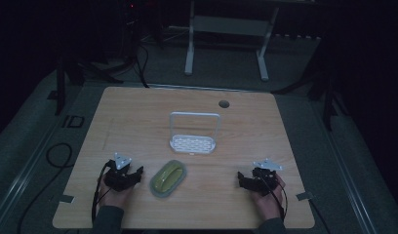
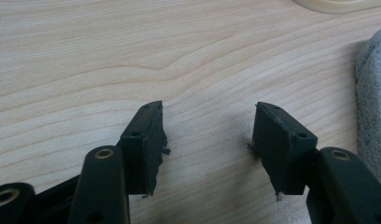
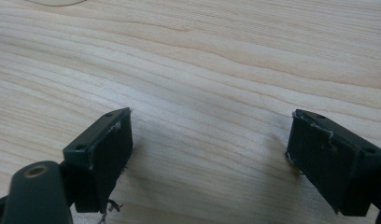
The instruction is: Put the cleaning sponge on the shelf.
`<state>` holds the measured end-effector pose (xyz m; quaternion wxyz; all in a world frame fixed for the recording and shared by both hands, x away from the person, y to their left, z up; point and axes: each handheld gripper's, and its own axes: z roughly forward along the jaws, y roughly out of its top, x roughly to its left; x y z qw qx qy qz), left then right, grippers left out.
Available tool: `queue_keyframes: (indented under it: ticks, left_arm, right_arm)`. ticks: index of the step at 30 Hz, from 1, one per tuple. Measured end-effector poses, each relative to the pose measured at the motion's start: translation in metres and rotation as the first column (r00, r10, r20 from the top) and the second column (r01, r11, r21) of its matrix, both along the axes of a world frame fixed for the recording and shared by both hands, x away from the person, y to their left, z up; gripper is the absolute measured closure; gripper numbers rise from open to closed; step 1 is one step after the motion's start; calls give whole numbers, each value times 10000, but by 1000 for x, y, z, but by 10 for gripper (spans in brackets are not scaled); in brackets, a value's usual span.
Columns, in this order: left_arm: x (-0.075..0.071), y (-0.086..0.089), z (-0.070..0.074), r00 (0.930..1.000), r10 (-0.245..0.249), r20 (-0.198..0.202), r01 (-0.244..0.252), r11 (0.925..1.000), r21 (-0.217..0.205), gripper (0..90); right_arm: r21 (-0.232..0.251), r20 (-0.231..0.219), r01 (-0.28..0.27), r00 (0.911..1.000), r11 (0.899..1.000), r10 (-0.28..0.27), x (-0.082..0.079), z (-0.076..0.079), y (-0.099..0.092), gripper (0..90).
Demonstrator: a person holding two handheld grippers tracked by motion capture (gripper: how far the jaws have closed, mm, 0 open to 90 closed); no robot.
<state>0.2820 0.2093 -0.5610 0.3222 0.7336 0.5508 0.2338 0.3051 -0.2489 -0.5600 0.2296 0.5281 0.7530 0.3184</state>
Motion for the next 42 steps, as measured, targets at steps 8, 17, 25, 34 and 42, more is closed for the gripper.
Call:
queue_keyframes:
  ticks: [8,17,25,34,42]
  left_arm:
    - [-1,1,11,9992,-134,-364,128,9998,-177,505]
    - [-12,-2,37,9953,-947,216,962,9917,-857,548]
    - [-22,-10,58,9837,-1706,563,1767,9756,-1302,609]
    - [-29,-29,81,9603,-2672,805,2760,9521,-1315,672]
    - [-23,-50,87,9470,-3154,611,3207,9396,-1199,776]
  right_arm:
    - [-2,-1,-1,10000,10000,1,0,0,0,140]
    - [-2,-6,49,10000,10000,-49,-2,0,0,140]
    - [6,-1,49,10000,10000,-49,-3,0,1,140]
    - [6,-2,58,10000,10000,-58,-3,0,1,140]
    - [4,-1,57,10000,10000,-57,-3,0,1,140]
